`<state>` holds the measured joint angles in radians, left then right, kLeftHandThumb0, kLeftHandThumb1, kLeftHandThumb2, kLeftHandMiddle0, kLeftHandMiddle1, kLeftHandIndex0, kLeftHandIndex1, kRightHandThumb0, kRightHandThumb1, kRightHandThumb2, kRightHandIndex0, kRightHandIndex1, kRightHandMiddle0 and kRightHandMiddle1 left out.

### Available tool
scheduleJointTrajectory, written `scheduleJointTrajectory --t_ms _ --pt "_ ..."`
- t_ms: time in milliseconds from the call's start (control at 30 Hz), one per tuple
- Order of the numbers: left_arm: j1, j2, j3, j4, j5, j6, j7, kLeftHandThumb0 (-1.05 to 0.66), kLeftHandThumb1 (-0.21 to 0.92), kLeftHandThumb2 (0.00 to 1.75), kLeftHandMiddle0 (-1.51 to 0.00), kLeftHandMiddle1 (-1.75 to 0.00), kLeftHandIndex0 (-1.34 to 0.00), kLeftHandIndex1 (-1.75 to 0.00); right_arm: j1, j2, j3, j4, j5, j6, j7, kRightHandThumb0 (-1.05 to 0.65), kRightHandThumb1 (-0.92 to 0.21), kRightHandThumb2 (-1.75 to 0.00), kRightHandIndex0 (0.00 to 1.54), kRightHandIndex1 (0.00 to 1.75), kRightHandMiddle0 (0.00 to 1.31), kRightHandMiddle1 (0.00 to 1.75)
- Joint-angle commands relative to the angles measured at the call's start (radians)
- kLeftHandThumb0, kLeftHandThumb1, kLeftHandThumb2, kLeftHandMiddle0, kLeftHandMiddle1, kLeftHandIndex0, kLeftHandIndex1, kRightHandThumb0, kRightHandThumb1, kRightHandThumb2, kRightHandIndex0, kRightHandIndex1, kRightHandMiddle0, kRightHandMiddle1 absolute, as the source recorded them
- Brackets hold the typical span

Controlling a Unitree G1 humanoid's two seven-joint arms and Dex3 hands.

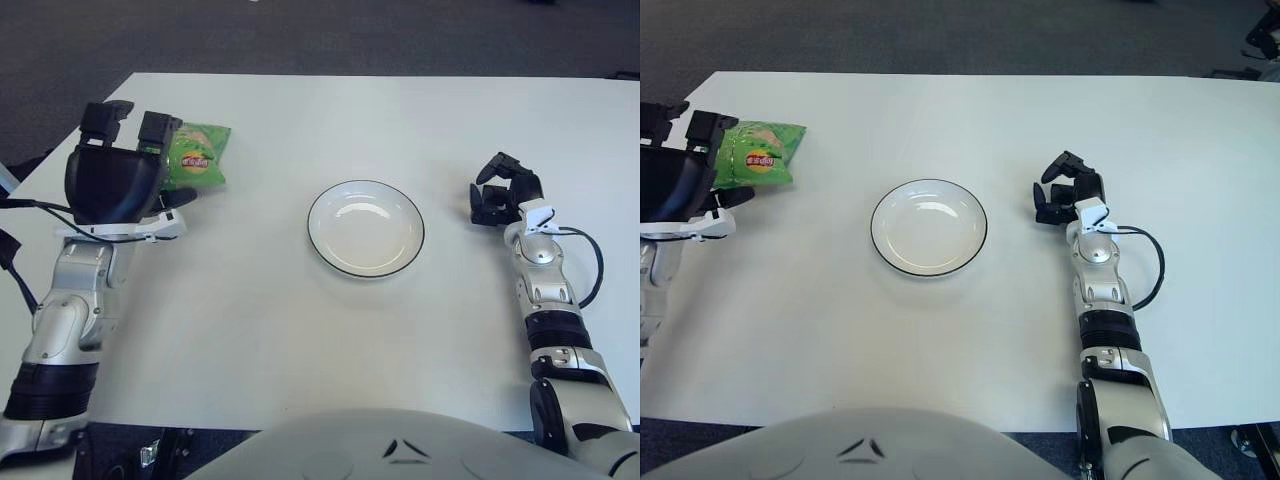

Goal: Put the snack into the plate.

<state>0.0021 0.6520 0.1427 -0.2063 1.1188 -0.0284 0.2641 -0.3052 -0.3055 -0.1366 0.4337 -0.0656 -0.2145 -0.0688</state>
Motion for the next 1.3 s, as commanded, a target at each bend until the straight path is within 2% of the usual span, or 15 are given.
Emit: scheduleJointTrajectory --t_ms 0,133,433,533,733,1067,1267 --pt "-0.030 0.026 -0.025 0.030 0.025 0.017 -0.005 -0.89 0.72 0.65 0.00 -0.18 0.00 -0.64 0.054 0.011 0.022 0.049 -0.021 0.066 0.013 -0.50 -0.28 -1.37 1.34 1.75 0.65 1.75" --pt "-0.065 0.054 -0.042 0.087 0.018 0.021 -0.019 -0.97 0.78 0.53 0.00 -0.04 0.00 -0.40 0.053 0.011 0.023 0.050 -0.018 0.070 0.014 -0.50 -0.27 -1.37 1.34 1.75 0.65 1.75" --pt "-0.187 0.123 -0.108 0.246 -0.024 -0.013 -0.084 -1.04 0.83 0.41 0.00 0.00 0.00 -0.06 0.051 0.011 0.024 0.055 -0.017 0.065 0.012 -0.50 -0.27 -1.38 1.35 1.75 0.65 1.75" --pt "-0.260 0.159 -0.145 0.356 -0.072 -0.067 -0.129 -1.05 0.87 0.36 0.00 0.00 0.00 -0.02 0.052 0.012 0.025 0.053 -0.018 0.066 0.011 -0.50 -0.27 -1.38 1.34 1.75 0.65 1.75" --pt "-0.328 0.190 -0.201 0.491 -0.145 -0.158 -0.146 -1.05 0.92 0.30 0.00 0.00 0.00 0.00 0.059 0.014 0.025 0.040 -0.016 0.072 0.008 -0.50 -0.27 -1.37 1.34 1.75 0.65 1.75" --pt "-0.462 0.196 -0.303 0.686 -0.202 -0.270 -0.157 -1.05 0.89 0.24 0.00 0.00 0.00 0.00 0.067 0.012 0.026 0.027 -0.016 0.077 0.009 -0.50 -0.27 -1.37 1.34 1.75 0.65 1.75" --pt "-0.592 0.177 -0.390 0.901 -0.192 -0.349 -0.130 -1.05 0.87 0.22 0.00 0.00 0.00 0.00 0.069 0.012 0.027 0.024 -0.014 0.077 0.012 -0.50 -0.28 -1.37 1.33 1.75 0.65 1.75"
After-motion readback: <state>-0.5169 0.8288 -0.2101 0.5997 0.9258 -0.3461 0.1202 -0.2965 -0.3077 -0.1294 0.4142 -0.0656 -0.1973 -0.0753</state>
